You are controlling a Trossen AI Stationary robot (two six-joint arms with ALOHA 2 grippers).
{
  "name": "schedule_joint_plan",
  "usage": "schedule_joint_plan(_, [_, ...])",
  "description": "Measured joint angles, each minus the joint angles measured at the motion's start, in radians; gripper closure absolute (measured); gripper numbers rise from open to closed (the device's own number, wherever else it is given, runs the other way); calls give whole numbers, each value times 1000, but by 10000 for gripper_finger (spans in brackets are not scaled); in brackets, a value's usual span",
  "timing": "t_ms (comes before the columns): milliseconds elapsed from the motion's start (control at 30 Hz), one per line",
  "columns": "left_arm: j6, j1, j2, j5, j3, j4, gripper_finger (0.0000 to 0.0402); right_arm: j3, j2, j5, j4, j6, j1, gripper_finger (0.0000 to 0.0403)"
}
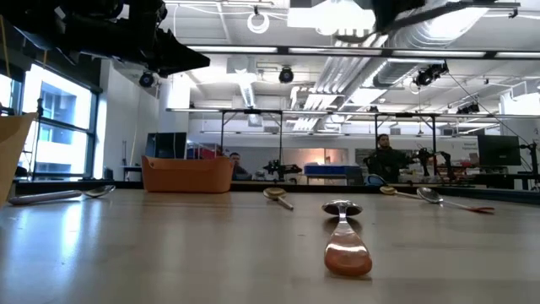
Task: Sort silverware by color (type)
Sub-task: Put the top purple spoon into the green bin
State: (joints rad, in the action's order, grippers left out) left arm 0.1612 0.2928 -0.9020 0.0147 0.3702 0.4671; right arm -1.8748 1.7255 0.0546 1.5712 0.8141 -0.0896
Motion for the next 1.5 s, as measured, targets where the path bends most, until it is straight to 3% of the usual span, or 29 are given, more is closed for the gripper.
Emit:
schedule_joint_plan(200, [0, 0, 0, 0, 0, 1, 371, 221, -137, 4, 1, 384, -250, 386])
schedule_joint_plan(367, [-3, 0, 0, 0, 0, -1, 371, 446, -234, -98, -28, 724, -425, 386])
schedule_joint_plan(633, [-20, 0, 0, 0, 0, -5, 371, 739, -324, -183, -286, 1045, -592, 386])
schedule_joint_plan(900, [-21, 0, 0, 0, 0, -22, 371, 901, -325, -223, -508, 1159, -677, 386])
schedule_joint_plan(1067, [-28, 0, 0, 0, 0, -23, 371, 957, -325, -300, -527, 1160, -687, 382])
schedule_joint_plan(1500, [-28, 0, 28, 0, 0, -61, 371, 1003, -324, -329, -611, 1084, -685, 365])
